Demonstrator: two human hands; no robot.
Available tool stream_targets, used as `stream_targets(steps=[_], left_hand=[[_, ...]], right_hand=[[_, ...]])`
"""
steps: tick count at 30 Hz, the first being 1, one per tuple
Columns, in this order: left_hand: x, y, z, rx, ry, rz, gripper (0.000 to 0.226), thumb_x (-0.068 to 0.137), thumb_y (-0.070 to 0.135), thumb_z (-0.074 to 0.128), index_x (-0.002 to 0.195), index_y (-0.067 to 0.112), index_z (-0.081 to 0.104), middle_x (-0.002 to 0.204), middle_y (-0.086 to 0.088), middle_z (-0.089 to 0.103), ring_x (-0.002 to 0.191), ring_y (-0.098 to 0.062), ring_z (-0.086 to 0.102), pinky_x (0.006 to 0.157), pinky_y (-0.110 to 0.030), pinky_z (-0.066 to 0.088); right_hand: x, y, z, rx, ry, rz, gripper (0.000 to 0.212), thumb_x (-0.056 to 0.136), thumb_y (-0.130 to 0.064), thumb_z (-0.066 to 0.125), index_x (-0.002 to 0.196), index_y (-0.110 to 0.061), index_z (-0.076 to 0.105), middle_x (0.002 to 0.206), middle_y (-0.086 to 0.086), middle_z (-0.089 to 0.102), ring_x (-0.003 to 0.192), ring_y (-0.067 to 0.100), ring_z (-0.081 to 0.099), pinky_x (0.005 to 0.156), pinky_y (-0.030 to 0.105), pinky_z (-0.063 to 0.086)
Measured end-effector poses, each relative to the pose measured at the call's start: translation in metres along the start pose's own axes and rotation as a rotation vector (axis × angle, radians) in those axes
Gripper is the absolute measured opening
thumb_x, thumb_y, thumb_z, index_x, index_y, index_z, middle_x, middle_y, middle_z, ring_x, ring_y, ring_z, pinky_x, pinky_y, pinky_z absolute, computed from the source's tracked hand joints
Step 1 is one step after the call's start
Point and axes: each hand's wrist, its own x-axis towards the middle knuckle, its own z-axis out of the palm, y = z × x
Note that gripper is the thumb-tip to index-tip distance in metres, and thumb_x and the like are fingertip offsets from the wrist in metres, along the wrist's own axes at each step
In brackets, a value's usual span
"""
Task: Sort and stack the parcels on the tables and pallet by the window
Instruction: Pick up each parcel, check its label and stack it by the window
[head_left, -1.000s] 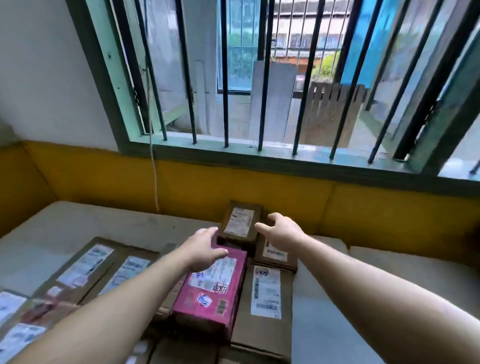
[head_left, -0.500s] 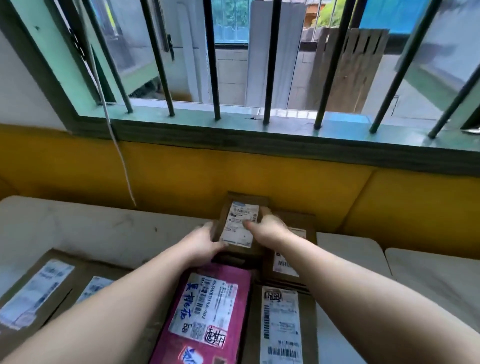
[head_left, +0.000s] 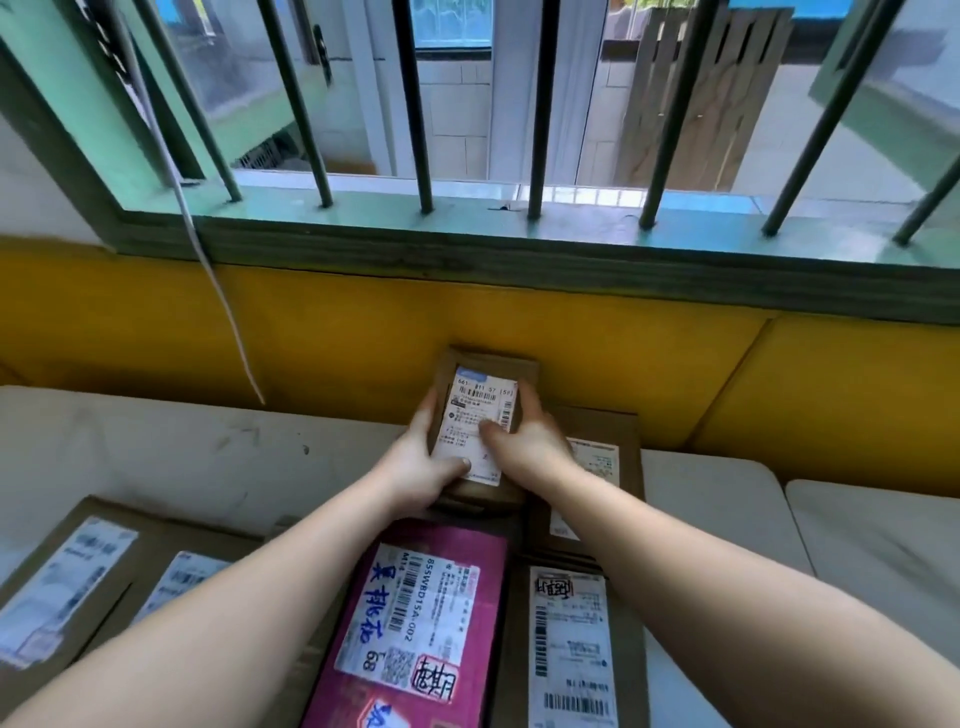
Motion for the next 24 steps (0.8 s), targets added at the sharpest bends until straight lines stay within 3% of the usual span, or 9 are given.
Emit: stream_targets(steps=[3,5,8,13,16,21,24], left_hand=[[-0.024,0.006,-0.014,0.022,0.032,0.087,0.091,0.086,0.015,0.066,0.152,0.035,0.008,0.138,0.012,0.044,0.115,-0.005,0.051,0.087,-0.010,0.041],[-0.045,0.012,-0.025,0.018,0.050,0.152,0.092,0.080,0.024,0.068,0.150,0.042,0.012,0.147,0.007,0.040,0.122,-0.011,0.051,0.100,-0.027,0.046],[-0.084,0.027,-0.043,0.020,0.085,0.251,0.086,0.084,0.023,0.068,0.150,0.041,0.016,0.146,0.004,0.039,0.123,-0.017,0.051,0.097,-0.041,0.051],[-0.166,0.050,-0.056,-0.033,0.110,0.449,0.080,0.080,0.028,0.067,0.146,0.041,0.024,0.140,-0.001,0.042,0.118,-0.019,0.054,0.094,-0.043,0.053],[-0.217,0.064,-0.047,-0.107,0.034,0.548,0.074,0.086,0.016,0.067,0.145,0.038,0.027,0.137,-0.001,0.041,0.118,-0.019,0.054,0.093,-0.040,0.054],[-0.284,0.098,-0.011,-0.182,-0.121,0.647,0.070,0.086,0.010,0.067,0.126,0.056,0.032,0.134,0.001,0.047,0.116,-0.021,0.057,0.087,-0.040,0.057],[-0.321,0.131,0.026,-0.195,-0.227,0.707,0.073,0.085,0.010,0.067,0.135,0.051,0.035,0.135,0.002,0.048,0.117,-0.023,0.058,0.084,-0.039,0.058]], right_hand=[[-0.022,-0.022,-0.007,0.058,0.066,-0.090,0.081,0.089,-0.043,0.063,0.154,-0.035,0.015,0.140,0.007,0.049,0.120,0.028,0.057,0.099,0.045,0.050],[-0.045,-0.038,-0.013,0.089,0.099,-0.148,0.083,0.092,-0.041,0.062,0.156,-0.035,0.011,0.143,0.006,0.042,0.118,0.025,0.057,0.097,0.044,0.052],[-0.089,-0.060,-0.026,0.178,0.143,-0.244,0.082,0.093,-0.037,0.063,0.156,-0.038,0.009,0.145,0.003,0.037,0.109,0.017,0.058,0.086,0.040,0.058],[-0.188,-0.086,-0.052,0.273,0.274,-0.363,0.077,0.094,-0.031,0.064,0.155,-0.037,0.017,0.139,0.002,0.037,0.112,0.016,0.056,0.086,0.038,0.059],[-0.251,-0.082,-0.069,0.218,0.379,-0.376,0.074,0.096,-0.033,0.061,0.154,-0.038,0.015,0.133,0.001,0.035,0.107,0.012,0.050,0.079,0.027,0.055],[-0.344,-0.058,-0.115,0.148,0.544,-0.311,0.076,0.097,-0.040,0.056,0.156,-0.036,0.008,0.141,0.007,0.033,0.104,0.014,0.047,0.088,0.034,0.052],[-0.396,-0.032,-0.156,0.138,0.648,-0.256,0.076,0.097,-0.043,0.055,0.156,-0.037,0.006,0.138,0.007,0.036,0.103,0.015,0.048,0.085,0.032,0.052]])
